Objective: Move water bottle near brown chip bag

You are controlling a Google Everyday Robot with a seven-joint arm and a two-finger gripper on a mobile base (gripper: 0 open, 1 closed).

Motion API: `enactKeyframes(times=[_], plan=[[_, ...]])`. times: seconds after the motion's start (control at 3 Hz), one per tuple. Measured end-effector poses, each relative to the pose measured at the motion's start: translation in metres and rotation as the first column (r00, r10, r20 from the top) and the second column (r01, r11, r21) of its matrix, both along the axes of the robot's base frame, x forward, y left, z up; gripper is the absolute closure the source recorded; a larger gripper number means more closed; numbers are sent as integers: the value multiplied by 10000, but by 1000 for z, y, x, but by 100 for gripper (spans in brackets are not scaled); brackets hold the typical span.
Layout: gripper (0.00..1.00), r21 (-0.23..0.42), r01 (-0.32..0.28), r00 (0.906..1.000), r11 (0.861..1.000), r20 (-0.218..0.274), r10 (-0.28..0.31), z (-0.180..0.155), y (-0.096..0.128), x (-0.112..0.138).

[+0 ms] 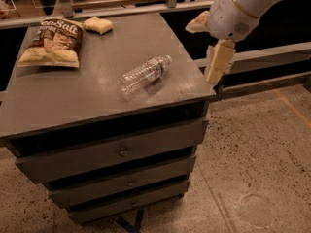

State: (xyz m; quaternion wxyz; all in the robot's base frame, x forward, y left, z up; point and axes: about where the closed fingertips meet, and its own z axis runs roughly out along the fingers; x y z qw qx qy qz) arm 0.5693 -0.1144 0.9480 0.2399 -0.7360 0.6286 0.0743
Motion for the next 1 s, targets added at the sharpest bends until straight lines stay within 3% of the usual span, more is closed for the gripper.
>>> enactKeyframes(times=[0.33,1.0], plan=[[0,386,-1077,9941,9934,-73,1081,-16,26,21],[0,994,-2090,9750,9728,-555,2152,-45,70,61]])
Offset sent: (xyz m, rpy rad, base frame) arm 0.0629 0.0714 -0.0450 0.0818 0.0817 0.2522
